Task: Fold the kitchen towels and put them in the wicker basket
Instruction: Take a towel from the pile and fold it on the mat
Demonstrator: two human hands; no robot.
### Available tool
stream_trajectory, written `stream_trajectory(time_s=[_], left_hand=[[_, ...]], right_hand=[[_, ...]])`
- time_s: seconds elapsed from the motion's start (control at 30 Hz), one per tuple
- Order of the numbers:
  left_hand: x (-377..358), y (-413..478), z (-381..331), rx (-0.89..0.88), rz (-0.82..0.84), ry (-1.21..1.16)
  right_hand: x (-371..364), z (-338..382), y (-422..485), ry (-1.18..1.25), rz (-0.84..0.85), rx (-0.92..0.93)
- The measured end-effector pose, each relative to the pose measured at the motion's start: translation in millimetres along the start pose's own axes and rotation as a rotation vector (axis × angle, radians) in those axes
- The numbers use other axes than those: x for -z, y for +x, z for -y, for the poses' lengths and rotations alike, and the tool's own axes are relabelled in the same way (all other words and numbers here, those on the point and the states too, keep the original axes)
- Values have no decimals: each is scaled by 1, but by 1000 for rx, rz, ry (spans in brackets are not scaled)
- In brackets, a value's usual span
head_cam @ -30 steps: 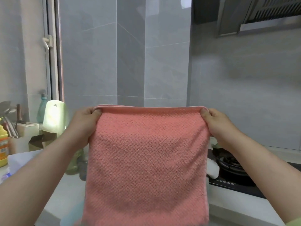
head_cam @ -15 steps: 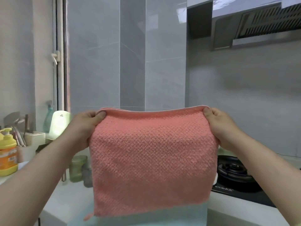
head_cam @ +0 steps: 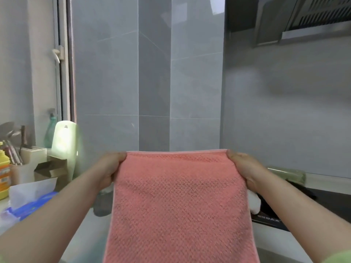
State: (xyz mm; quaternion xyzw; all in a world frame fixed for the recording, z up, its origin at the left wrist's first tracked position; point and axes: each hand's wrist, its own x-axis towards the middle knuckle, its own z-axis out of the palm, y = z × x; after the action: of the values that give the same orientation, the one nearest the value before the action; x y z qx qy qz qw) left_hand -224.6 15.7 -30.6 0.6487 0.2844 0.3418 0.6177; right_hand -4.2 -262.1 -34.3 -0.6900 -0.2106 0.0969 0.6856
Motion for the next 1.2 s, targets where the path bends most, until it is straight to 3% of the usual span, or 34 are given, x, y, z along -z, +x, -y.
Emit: stream_trajectory(time_s=[0.17,0.3,0.47,0.83,1.0,1.2], left_hand=[[-6,40,47,-58,-103,145],[-10,65,73,-12,-103,50],[-17,68,92,10,-83,-45],[-3,-11,123,-46,19,-136],[21,-48,146,-55,9,-85],[48,-85,177,-17,5,8]], right_hand=[[-11,-37,19,-172,-9,75],[-17,-56,36,-284,-11,110],[-18,-78,49,-171,-37,58],[14,-119,2,164,181,-139],[25,-141,-38,155,195,-111],[37,-165,-89,-95,256,-55]])
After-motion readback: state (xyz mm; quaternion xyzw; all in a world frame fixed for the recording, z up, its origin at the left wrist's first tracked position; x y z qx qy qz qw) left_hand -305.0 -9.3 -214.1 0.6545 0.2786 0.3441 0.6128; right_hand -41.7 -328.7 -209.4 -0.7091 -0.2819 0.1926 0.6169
